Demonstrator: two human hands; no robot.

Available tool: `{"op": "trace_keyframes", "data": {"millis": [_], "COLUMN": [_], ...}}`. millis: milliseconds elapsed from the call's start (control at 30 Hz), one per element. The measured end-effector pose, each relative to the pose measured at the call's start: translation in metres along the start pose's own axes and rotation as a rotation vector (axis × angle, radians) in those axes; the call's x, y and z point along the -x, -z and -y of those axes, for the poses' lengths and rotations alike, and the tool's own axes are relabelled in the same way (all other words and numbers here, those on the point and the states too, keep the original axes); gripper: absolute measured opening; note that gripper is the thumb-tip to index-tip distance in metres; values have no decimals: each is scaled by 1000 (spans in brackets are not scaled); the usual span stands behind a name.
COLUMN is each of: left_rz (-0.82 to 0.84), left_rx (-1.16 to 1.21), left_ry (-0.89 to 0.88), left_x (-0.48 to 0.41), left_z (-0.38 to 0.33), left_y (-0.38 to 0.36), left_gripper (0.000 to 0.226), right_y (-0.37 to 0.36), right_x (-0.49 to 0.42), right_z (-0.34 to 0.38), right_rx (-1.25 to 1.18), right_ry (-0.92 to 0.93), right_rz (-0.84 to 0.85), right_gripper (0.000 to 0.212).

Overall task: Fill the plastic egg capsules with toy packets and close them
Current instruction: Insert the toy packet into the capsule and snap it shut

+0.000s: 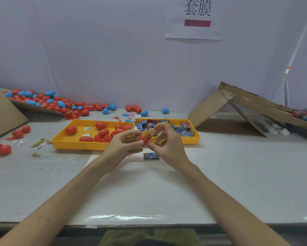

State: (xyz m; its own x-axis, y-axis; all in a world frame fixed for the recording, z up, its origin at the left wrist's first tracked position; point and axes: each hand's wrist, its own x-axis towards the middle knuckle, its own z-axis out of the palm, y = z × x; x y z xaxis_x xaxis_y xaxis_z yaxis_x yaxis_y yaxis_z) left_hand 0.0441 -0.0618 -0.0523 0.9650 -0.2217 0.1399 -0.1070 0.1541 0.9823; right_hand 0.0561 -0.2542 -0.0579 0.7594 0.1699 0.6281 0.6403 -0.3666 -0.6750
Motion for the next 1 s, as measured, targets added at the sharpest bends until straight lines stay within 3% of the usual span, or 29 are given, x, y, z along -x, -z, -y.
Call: {"op": "trace_keyframes", "data": {"millis": [133,267,433,600,767,1000], "left_rz": [57,106,132,123,154,156], "left_rx": [105,165,175,136,45,191], "left_ry": [52,87,97,118,169,195], "left_x": [1,1,0,-4,-11,-16], "left_z": [-1,0,-2,-5,-19,-13], "left_y": [1,4,4,1,-2,-22], "left_gripper": [45,46,42,39,42,32], "right_y": [-5,-6,-6,-4,-2,5], "right_x": [2,3,4,3,0,-4], "right_z": [1,4,4,7,4,-1], "right_rx": [11,28,110,99,70,78], "right_ry": [74,118,229,204,154,166], "right_rz": [-49,-77,-111,-110,-168,-243], "right_gripper": [42,47,28,38,32,29]}}
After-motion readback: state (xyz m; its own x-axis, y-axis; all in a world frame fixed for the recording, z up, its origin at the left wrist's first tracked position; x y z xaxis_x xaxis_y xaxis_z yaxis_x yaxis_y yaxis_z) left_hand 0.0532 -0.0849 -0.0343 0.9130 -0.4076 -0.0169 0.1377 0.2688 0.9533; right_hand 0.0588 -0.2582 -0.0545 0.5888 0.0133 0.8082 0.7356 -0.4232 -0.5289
